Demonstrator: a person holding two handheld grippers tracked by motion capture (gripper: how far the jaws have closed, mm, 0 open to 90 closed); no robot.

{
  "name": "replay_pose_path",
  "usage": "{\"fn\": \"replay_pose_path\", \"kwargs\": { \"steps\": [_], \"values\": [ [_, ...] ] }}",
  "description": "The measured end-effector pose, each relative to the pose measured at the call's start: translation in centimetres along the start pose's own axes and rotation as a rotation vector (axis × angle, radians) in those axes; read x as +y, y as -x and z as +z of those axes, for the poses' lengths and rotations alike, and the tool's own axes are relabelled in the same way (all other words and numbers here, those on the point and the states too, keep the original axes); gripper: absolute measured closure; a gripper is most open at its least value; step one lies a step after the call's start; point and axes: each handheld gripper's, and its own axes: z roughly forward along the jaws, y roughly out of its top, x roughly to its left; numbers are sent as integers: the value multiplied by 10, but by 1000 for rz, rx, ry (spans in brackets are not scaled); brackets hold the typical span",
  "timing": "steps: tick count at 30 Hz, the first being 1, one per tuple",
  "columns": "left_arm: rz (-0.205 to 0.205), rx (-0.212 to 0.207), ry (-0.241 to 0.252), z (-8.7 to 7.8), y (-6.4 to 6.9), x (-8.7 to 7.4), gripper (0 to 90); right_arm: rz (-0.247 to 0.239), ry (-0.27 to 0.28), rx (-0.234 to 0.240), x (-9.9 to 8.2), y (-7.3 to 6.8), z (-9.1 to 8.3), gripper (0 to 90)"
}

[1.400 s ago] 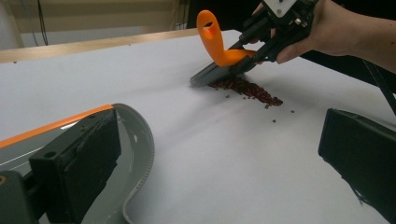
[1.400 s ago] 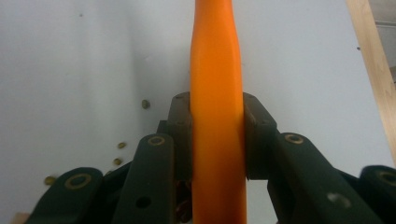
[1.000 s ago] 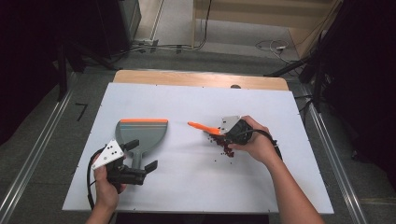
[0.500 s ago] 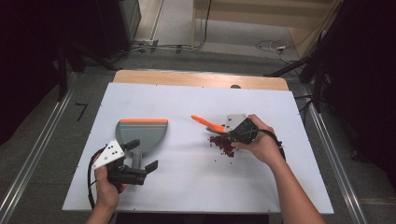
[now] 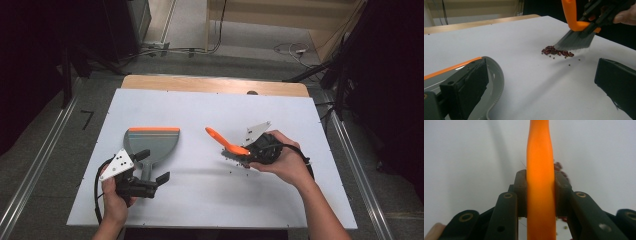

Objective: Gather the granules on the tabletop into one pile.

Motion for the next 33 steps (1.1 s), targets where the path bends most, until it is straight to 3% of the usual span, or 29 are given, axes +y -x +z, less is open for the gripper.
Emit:
{"fn": "replay_pose_path", "kwargs": {
  "steps": [6, 8, 11, 18, 24, 27, 31, 33],
  "values": [
    [-2, 0, 0, 0, 0, 0, 0, 12, -55, 114, 4, -16, 13, 689],
    [-2, 1, -1, 0, 0, 0, 0, 11, -79, 128, 5, -15, 21, 689],
    [-1, 2, 0, 0, 0, 0, 0, 11, -107, 126, 5, -10, 33, 689],
    [-3, 4, 1, -1, -2, 0, 0, 76, -84, 118, 4, 20, 39, 689],
    [-6, 3, 2, -1, -2, -1, 0, 113, -86, 56, 5, 37, 40, 690],
    [-5, 2, 3, -1, -2, 0, 0, 150, -79, 45, 5, 43, 41, 690],
    [-4, 2, 4, -1, -2, -1, 0, 160, -65, 22, 6, 42, 37, 689],
    [-3, 2, 2, -1, -2, -1, 0, 203, -44, 17, 8, 40, 32, 689]
  ]
}}
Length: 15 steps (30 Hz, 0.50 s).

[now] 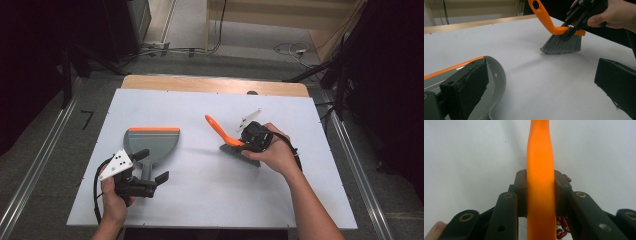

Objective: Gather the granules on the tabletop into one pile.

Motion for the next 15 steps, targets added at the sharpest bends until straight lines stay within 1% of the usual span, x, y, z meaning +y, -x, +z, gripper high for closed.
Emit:
{"fn": "replay_pose_path", "kwargs": {
  "steps": [1, 2, 3, 4, 5, 6, 7, 8, 9, 11, 13, 15],
  "values": [
    [1, 1, -4, 0, 0, 0, 0, 14, 14, -6, 1, -1, -2, 689],
    [3, 0, -5, 1, 1, 0, 0, 17, 29, -10, 2, -2, -5, 689],
    [2, -2, -4, 1, 1, 0, 0, 34, 40, -15, 4, -5, -8, 689],
    [4, -2, -5, 2, 1, 0, 0, 74, 53, -8, 7, -7, -9, 688],
    [4, -3, -5, 2, 2, 0, 0, 120, 71, 10, 10, -8, -10, 688],
    [5, -4, -5, 2, 2, 0, 0, 152, 87, 28, 13, -9, -9, 689],
    [5, -4, -5, 2, 2, 0, 0, 193, 92, 44, 16, -11, -7, 688],
    [5, -4, -5, 2, 2, 0, 0, 232, 90, 59, 19, -12, -3, 688],
    [4, -3, -5, 2, 2, 0, 0, 261, 78, 75, 21, -12, 3, 688],
    [3, -2, -2, 1, 2, 0, 0, 292, 13, 110, 25, -12, 19, 689],
    [3, 0, -1, 0, 1, 0, 0, 309, -25, 108, 24, -9, 28, 688],
    [3, -1, 1, -1, 0, 0, 0, 351, -5, 109, 19, -1, 27, 689]
  ]
}}
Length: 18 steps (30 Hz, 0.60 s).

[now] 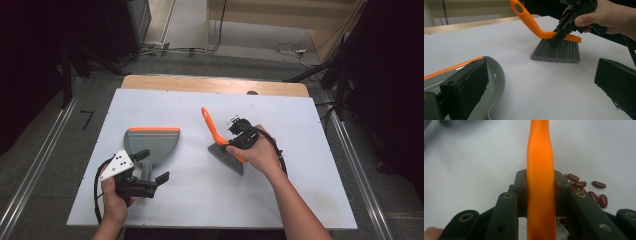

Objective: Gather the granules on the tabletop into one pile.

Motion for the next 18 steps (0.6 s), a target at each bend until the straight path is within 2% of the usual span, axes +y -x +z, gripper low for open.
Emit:
{"fn": "replay_pose_path", "kwargs": {
  "steps": [2, 4, 9, 11, 18],
  "values": [
    [-4, 0, 1, 0, 0, 0, 0, 6, 10, -44, -3, 7, -3, 689],
    [-3, -2, 2, 0, -1, 0, 0, 10, 20, -55, -6, 13, -7, 689],
    [0, -4, 0, 2, 1, 0, 0, -21, 32, -139, -10, 17, -15, 689],
    [-2, -3, -1, 2, 1, 0, 0, -36, 39, -147, -11, 17, -18, 689],
    [4, -5, -9, 3, 2, 0, 0, -77, 60, -120, -14, 11, -25, 689]
  ]
}}
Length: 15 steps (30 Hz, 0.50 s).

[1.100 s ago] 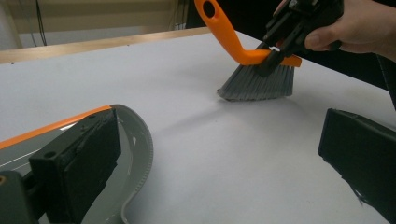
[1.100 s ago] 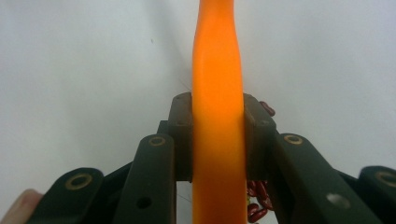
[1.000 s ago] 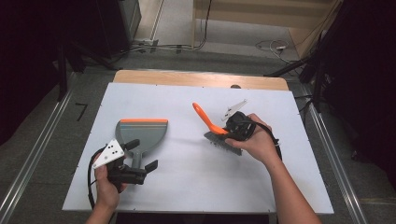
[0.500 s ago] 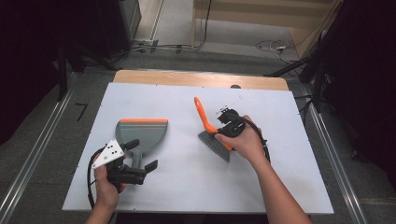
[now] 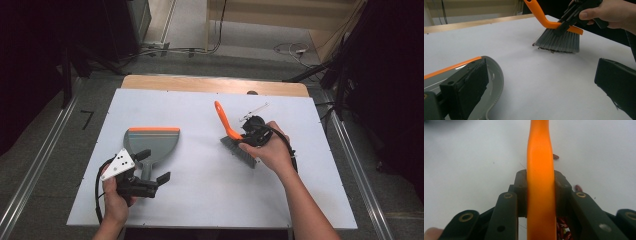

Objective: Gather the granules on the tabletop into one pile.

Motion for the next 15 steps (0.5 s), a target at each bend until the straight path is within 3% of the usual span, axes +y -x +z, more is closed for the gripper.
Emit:
{"fn": "replay_pose_path", "kwargs": {
  "steps": [6, 9, 12, 15],
  "values": [
    [-1, 0, 0, 0, 0, 0, 0, -57, -41, 37, -2, -4, 5, 688],
    [-3, 1, 5, -1, 0, 0, 0, -94, -54, 6, -3, -3, 8, 688],
    [-6, 2, 7, -1, 0, 0, 0, -87, -41, -39, -2, -3, 5, 688],
    [-5, 3, 7, -1, -1, 0, 0, -81, -14, -28, -1, -4, -1, 688]
  ]
}}
